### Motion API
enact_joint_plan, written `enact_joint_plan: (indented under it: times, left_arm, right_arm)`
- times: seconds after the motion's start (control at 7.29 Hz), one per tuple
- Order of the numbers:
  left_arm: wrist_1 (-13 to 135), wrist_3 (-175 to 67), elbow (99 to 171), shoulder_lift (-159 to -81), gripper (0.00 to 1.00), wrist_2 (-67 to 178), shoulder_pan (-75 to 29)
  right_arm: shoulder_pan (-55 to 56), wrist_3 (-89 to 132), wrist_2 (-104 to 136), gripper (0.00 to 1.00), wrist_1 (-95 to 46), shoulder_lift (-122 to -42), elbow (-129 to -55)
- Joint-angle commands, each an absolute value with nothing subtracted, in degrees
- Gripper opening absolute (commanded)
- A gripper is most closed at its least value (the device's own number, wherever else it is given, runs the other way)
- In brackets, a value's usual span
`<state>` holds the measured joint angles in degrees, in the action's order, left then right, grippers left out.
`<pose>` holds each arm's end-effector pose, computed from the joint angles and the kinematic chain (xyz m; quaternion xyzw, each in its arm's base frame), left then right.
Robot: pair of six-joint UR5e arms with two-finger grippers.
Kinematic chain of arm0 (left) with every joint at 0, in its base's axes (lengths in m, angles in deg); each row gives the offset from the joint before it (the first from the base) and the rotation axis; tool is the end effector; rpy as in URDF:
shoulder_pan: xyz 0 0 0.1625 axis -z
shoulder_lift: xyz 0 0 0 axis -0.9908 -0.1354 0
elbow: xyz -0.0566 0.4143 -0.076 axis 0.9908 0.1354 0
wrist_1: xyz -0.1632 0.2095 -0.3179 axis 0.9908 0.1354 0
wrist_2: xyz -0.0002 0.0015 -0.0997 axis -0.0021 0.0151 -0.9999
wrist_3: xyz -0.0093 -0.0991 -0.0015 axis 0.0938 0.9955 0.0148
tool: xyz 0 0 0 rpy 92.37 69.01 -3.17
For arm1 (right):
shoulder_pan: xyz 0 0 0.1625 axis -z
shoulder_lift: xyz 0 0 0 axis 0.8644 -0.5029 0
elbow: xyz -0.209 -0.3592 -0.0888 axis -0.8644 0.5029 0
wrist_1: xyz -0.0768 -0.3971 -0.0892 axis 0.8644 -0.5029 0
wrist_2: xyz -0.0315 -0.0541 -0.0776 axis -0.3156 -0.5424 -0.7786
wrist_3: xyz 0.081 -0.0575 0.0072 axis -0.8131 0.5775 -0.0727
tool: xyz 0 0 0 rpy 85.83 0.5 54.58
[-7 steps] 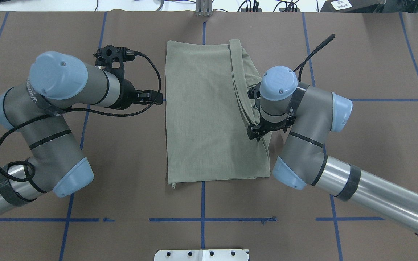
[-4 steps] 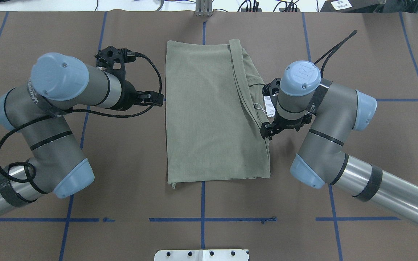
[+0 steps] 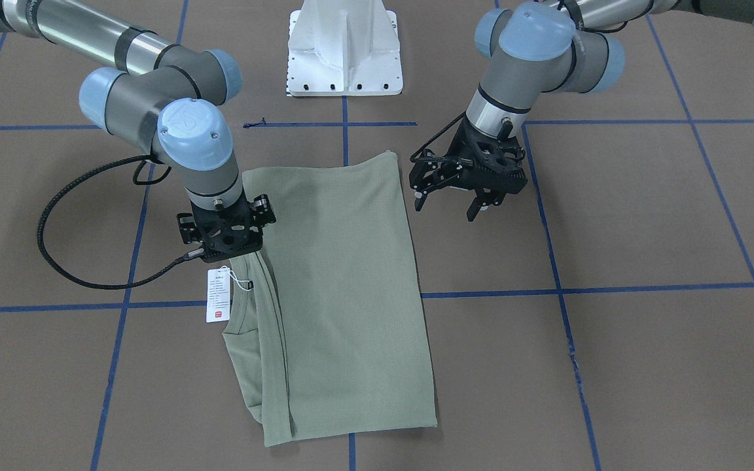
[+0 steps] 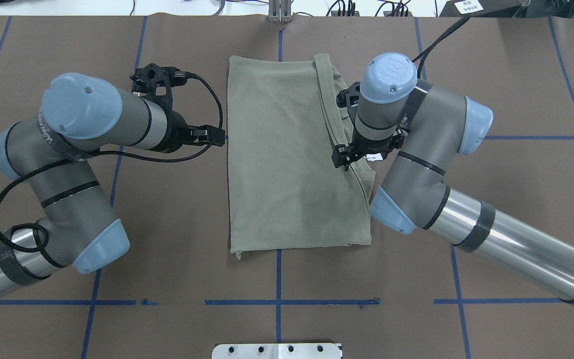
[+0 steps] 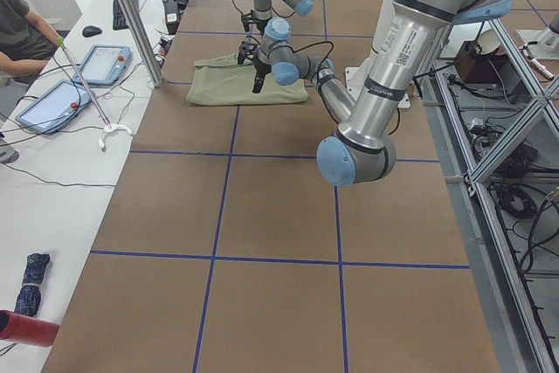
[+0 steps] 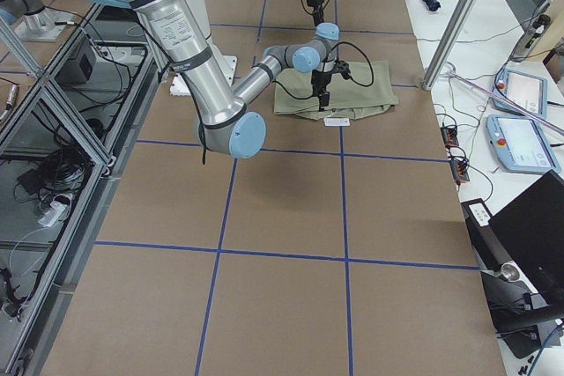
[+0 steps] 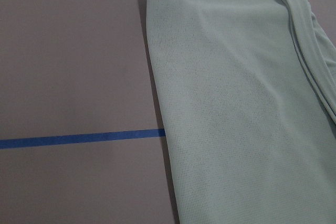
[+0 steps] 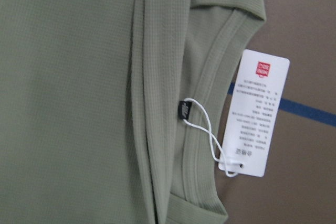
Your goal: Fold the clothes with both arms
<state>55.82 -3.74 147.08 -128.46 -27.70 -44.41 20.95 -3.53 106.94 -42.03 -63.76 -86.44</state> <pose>0.4286 -0.4696 0.2346 0.1743 0.4941 -0.0304 0.8512 -0.4975 -0.5209 0.2916 0.0423 -0.3297 -0.1332 0.9337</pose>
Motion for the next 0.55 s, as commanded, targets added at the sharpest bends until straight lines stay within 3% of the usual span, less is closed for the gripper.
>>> enact_joint_plan:
  times: [0.0, 0.41]
  left_arm:
    - [58.3, -3.9, 147.5, -128.4, 1.00, -27.5, -44.3]
    - [59.6, -3.6, 147.7, -128.5, 1.00, -27.5, -44.2]
  right_arm:
    - [21.0, -3.2, 106.5, 1.00, -39.1, -57.9, -75.9]
    - [20.3, -2.1, 106.5, 1.00, -34.4, -57.8, -71.0]
